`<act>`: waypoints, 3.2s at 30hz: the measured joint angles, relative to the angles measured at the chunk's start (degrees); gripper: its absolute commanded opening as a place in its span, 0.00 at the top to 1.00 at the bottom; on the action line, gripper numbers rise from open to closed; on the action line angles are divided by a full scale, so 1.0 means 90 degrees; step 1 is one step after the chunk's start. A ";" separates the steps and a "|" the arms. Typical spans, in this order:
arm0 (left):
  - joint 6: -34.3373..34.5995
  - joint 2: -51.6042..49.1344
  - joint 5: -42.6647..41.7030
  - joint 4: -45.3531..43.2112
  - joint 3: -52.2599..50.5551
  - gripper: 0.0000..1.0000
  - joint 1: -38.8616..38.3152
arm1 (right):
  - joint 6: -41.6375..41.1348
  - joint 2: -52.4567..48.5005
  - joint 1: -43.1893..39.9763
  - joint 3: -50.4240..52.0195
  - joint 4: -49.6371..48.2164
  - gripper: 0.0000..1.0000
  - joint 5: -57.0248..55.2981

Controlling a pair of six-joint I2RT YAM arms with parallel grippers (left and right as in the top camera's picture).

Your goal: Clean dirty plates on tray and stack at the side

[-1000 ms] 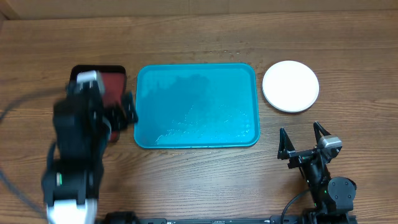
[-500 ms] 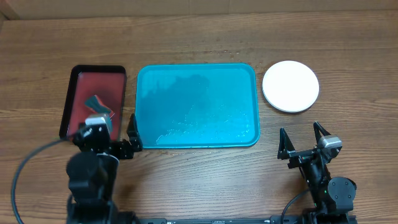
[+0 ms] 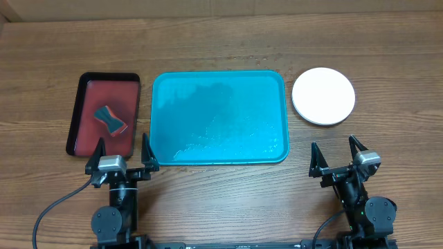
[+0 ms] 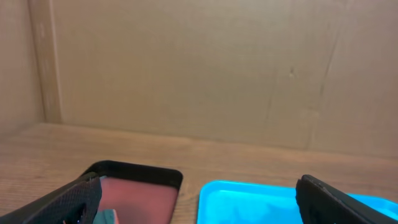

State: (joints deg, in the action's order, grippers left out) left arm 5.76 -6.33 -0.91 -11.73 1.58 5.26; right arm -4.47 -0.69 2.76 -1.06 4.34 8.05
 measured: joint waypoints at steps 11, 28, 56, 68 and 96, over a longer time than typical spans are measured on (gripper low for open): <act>-0.0024 0.0597 -0.0002 0.1183 -0.0109 0.00 0.0015 | 0.0000 0.0000 0.0000 0.0000 0.0007 0.00 0.0005; -0.0335 0.0610 0.0000 0.1790 -0.0121 0.00 -0.0012 | 0.0000 0.0000 0.0000 0.0000 0.0005 0.00 0.0005; -0.0359 0.0610 0.0002 0.1790 -0.0121 0.00 -0.0087 | 0.0000 0.0000 0.0000 0.0000 0.0005 0.00 0.0005; -0.0359 0.0610 0.0002 0.1790 -0.0121 0.00 -0.0087 | 0.0000 0.0000 0.0000 0.0000 0.0005 0.00 0.0005; -0.0359 0.0610 0.0002 0.1790 -0.0121 0.00 -0.0087 | -0.0002 0.0000 0.0000 0.0000 0.0002 0.00 0.0005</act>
State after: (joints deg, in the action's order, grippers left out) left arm 2.52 -0.84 -0.89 4.38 0.49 4.47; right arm -4.49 -0.69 2.76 -1.06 4.36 8.10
